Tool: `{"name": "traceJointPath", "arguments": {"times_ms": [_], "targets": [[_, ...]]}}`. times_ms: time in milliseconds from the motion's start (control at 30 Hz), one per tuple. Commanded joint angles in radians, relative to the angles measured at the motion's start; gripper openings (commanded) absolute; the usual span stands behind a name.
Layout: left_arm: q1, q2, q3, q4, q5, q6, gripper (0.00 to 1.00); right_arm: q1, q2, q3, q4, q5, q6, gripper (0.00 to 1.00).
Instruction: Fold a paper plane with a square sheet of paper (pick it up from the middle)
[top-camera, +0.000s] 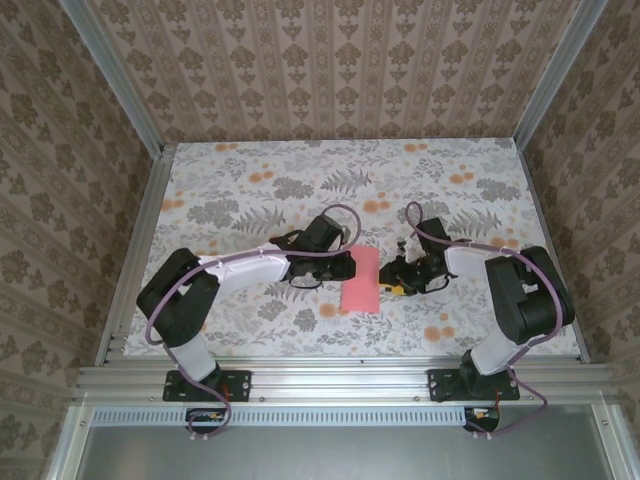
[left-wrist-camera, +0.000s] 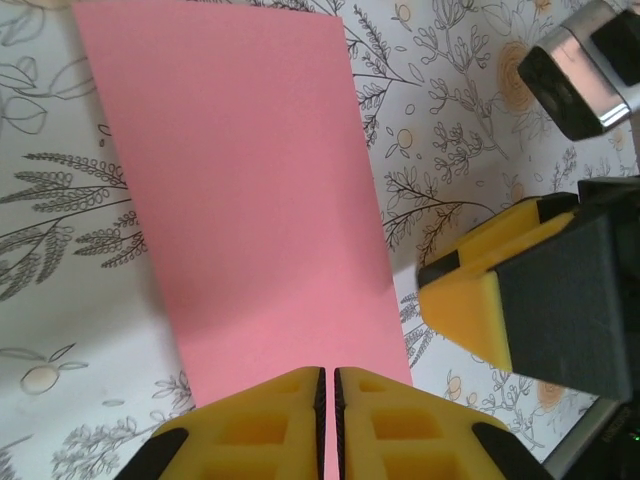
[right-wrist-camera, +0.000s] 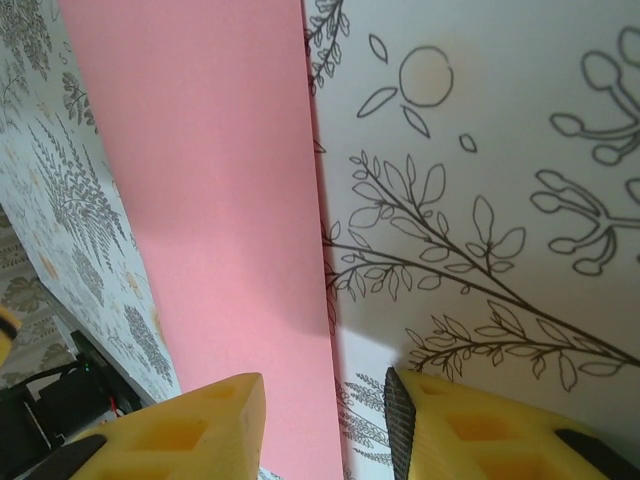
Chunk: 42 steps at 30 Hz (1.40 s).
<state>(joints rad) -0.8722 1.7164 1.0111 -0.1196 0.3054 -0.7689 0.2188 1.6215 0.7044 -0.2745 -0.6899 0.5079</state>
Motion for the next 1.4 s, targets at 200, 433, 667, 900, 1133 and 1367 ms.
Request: {"name": "traceJointPath", "arguments": {"times_ms": [200,433,667,900,1133,1367], "targets": [[0.022,0.107,-0.058,0.154,0.128,-0.099,0.14,0.010,-0.037,-0.033,0.017,-0.035,0.038,0.40],[0.023,0.124,-0.082,0.124,0.087,-0.090,0.13,0.016,-0.033,-0.021,0.017,-0.036,0.044,0.41],[0.023,0.107,-0.119,0.168,0.097,-0.101,0.15,0.032,-0.007,-0.011,0.036,-0.036,0.057,0.44],[0.028,0.071,-0.128,0.172,0.098,-0.090,0.16,0.054,0.018,0.002,0.061,-0.035,0.075,0.44],[0.029,0.074,-0.153,0.197,0.103,-0.104,0.15,0.068,0.041,0.006,0.097,-0.055,0.098,0.44],[0.029,0.072,-0.164,0.217,0.110,-0.113,0.15,0.076,0.047,0.000,0.142,-0.078,0.127,0.43]]}}
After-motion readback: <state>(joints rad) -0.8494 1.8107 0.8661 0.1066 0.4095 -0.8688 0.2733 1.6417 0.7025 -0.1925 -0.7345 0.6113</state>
